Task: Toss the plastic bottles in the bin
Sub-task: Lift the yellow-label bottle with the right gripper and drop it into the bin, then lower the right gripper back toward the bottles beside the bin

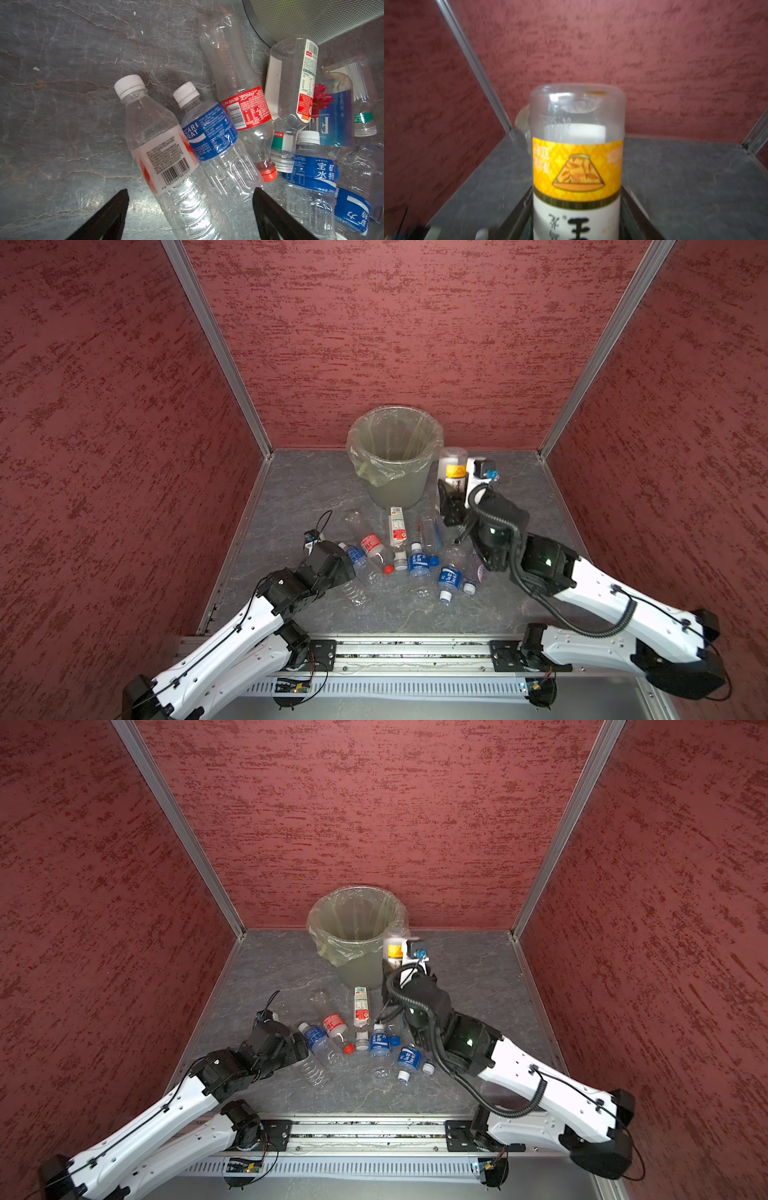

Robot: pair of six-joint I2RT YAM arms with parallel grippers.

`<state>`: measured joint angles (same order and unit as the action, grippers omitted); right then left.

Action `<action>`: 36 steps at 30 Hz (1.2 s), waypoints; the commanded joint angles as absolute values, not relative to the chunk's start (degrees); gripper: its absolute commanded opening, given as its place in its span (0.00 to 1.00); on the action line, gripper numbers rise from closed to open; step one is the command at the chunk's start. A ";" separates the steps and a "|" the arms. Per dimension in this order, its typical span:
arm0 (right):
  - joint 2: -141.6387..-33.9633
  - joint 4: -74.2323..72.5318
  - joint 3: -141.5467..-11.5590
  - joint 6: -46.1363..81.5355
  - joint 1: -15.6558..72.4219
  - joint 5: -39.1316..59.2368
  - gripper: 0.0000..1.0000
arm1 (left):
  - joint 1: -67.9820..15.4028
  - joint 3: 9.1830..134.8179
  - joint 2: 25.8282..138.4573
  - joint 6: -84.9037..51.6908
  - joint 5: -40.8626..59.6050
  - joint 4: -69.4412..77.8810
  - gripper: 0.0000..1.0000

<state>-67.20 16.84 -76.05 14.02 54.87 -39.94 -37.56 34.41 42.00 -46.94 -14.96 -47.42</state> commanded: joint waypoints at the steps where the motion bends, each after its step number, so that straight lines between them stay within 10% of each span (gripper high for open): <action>1: -76.66 15.65 -88.37 12.21 45.14 -28.49 0.27 | -36.09 33.05 41.73 -44.71 -12.04 -44.76 0.93; 5: -100.42 22.46 -117.30 15.11 35.11 -14.85 0.28 | -35.05 31.39 41.12 -44.37 -10.03 -44.14 0.94; 10: -138.28 46.05 -174.88 18.54 28.89 -6.46 0.99 | -34.46 29.62 39.23 -45.00 -7.31 -43.64 0.94; 16: -115.35 23.66 -129.17 22.37 26.98 -6.30 0.99 | -34.45 29.10 36.81 -45.14 -8.24 -45.96 0.94; 36: -89.10 22.29 -102.60 21.08 27.25 -7.82 0.99 | -34.01 30.46 41.03 -45.70 -9.31 -44.29 0.91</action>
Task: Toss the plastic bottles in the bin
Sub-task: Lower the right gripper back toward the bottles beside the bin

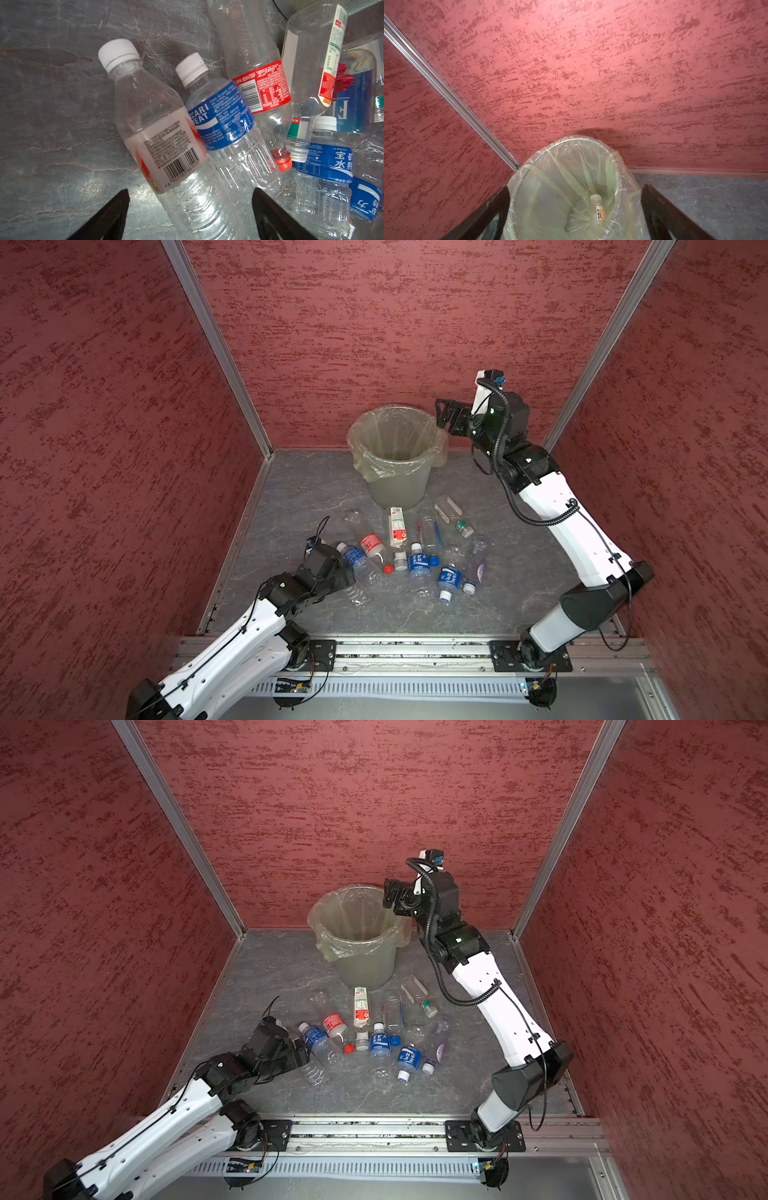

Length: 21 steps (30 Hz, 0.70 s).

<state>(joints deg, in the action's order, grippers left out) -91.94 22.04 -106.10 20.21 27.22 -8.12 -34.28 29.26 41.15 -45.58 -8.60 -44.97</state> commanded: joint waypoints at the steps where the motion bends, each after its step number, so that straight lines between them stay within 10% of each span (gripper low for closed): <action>1: -87.54 21.88 -100.55 21.39 27.24 -7.84 0.99 | -33.99 30.66 41.20 -45.80 -9.40 -44.50 0.91; 21: -67.32 23.46 -69.80 22.49 27.33 -6.33 0.99 | -35.15 30.96 45.15 -58.71 -8.79 -47.64 0.90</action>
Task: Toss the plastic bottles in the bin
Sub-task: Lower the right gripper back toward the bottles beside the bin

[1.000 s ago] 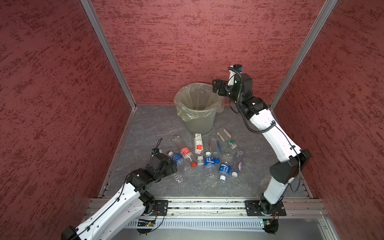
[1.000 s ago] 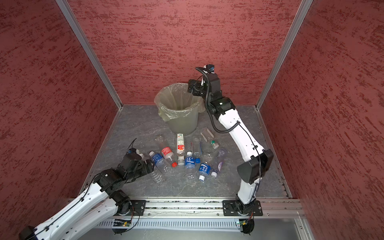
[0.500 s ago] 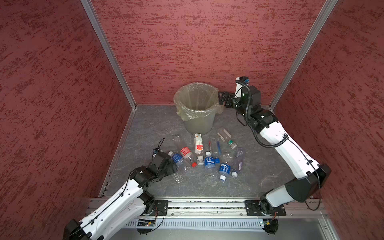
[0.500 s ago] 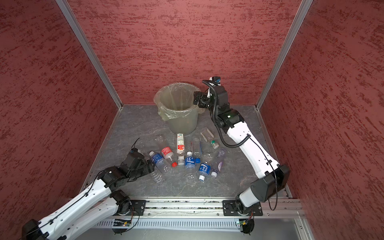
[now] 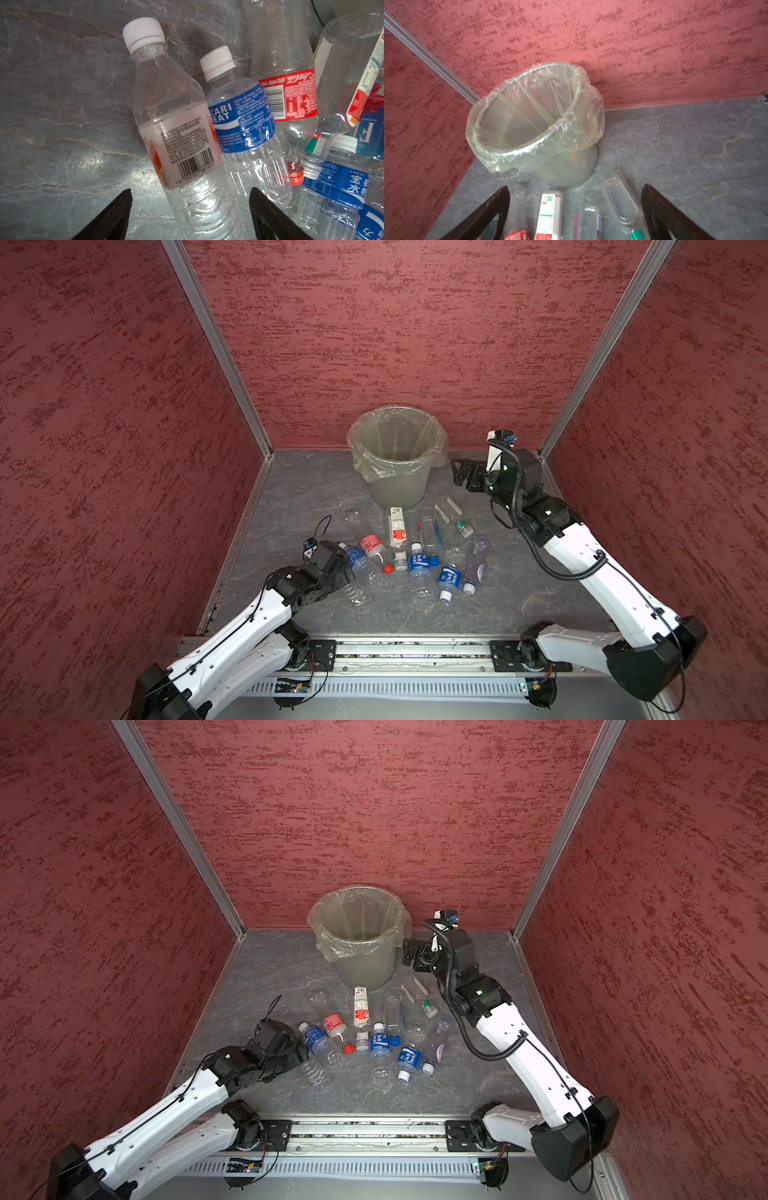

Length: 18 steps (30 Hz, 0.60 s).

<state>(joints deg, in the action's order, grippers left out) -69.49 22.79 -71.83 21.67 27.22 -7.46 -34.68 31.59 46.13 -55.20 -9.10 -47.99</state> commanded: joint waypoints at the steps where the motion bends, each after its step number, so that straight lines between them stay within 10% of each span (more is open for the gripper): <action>1: -66.63 23.55 -68.66 22.68 27.29 -6.33 0.99 | -35.19 30.50 44.98 -59.38 -8.75 -47.47 0.90; 18: -55.36 25.99 -54.03 24.34 28.86 -5.82 0.99 | -35.24 32.04 55.07 -58.41 -8.04 -42.62 0.81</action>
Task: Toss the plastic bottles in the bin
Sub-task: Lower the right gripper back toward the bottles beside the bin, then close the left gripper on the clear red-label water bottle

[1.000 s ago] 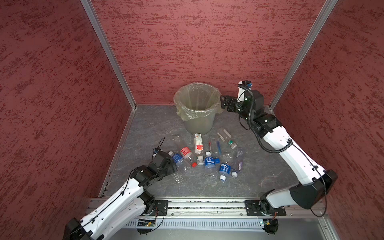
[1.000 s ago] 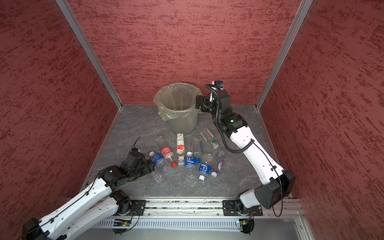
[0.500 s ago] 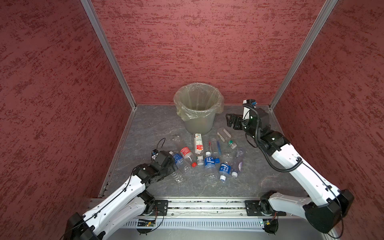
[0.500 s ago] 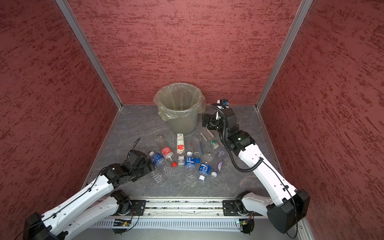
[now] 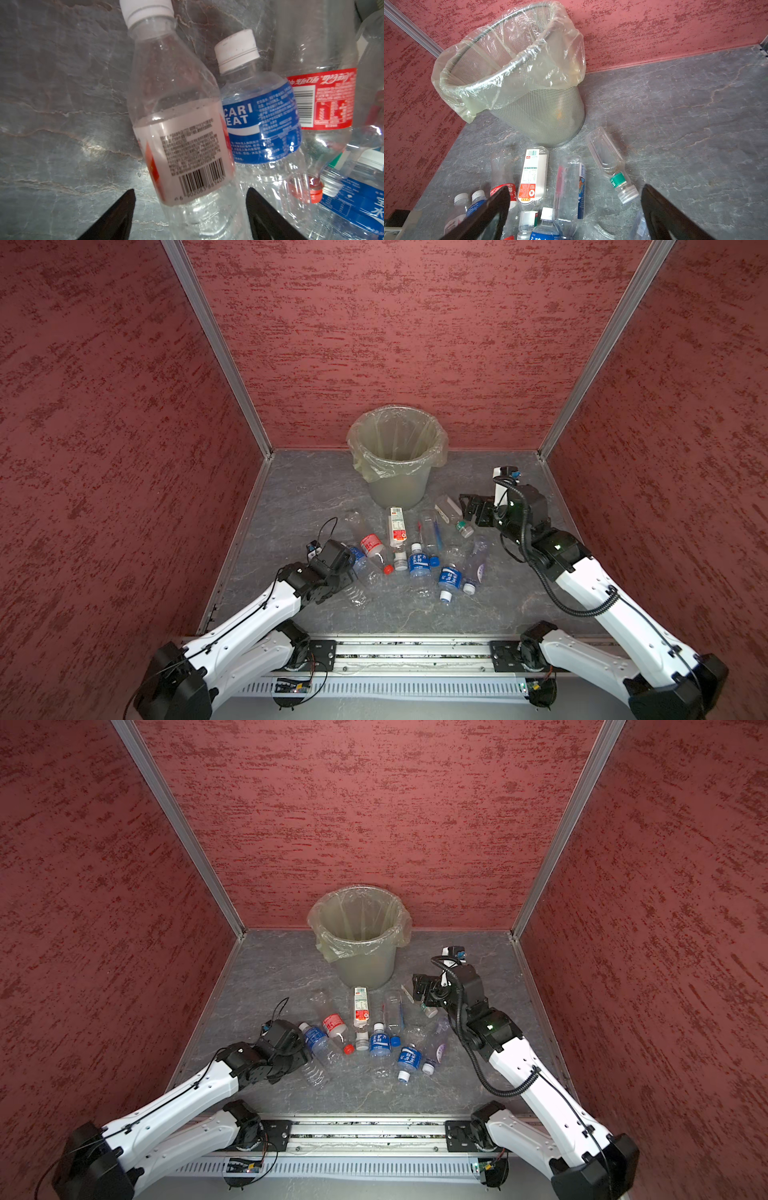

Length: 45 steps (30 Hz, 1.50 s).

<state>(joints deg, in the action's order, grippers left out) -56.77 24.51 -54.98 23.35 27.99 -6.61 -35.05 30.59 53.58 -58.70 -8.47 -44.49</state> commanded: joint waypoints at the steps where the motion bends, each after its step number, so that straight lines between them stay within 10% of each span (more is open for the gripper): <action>1: -55.05 26.14 -53.70 24.35 29.12 -5.76 0.98 | -35.22 32.30 55.69 -58.38 -8.15 -42.70 0.80; 16: -53.76 27.12 -50.24 24.65 32.18 -3.34 0.99 | -34.45 34.31 61.74 -54.22 -7.14 -44.54 0.65; 45: -55.63 24.83 -50.15 26.63 36.65 -4.22 0.99 | -29.86 32.37 64.11 -49.93 -2.86 -43.32 0.65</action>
<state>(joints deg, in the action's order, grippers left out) -55.77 26.35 -49.69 25.65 36.23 -4.23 -30.55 32.53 65.93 -51.18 -2.96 -43.48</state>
